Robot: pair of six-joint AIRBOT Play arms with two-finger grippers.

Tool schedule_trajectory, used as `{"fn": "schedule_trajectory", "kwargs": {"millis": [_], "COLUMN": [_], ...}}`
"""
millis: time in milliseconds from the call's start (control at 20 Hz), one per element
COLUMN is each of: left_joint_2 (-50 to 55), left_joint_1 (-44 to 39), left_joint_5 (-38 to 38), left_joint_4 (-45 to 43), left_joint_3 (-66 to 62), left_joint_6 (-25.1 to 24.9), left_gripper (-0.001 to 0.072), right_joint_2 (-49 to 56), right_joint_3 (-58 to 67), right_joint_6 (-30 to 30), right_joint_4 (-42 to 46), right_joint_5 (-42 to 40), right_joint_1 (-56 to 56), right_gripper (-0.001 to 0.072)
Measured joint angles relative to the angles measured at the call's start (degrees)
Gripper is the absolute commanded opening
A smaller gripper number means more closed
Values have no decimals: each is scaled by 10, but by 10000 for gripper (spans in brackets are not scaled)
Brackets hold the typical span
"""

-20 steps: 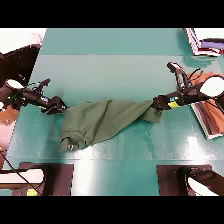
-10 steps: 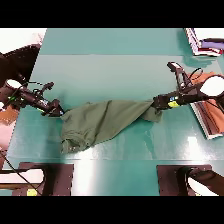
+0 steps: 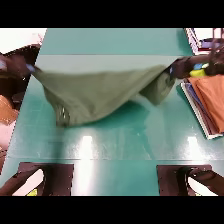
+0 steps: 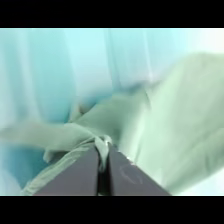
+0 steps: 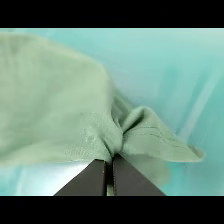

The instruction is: Fold the shirts.

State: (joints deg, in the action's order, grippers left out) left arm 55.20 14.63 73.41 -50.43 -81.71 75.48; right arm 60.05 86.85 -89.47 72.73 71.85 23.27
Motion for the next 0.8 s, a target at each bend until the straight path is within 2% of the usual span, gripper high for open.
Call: {"fn": "schedule_trajectory", "kwargs": {"millis": [200,450,600,800], "left_joint_2": [-78,-106,-104,-82], "left_joint_1": [0,0,0,0], "left_joint_5": [-28,-44,-26,7], "left_joint_4": [0,-1,-5,-17], "left_joint_3": [-159,-310,-311,-206], "left_joint_6": [17,42,55,63], "left_gripper": [34,34,33,34], "right_joint_2": [-38,-69,-58,-30], "right_joint_3": [103,193,181,61], "right_joint_6": [9,2,-20,-38], "right_joint_4": [19,42,46,33], "right_joint_5": [15,76,144,201], "right_joint_1": [-4,-5,-5,-5], "right_gripper": [18,18,18,21]}}
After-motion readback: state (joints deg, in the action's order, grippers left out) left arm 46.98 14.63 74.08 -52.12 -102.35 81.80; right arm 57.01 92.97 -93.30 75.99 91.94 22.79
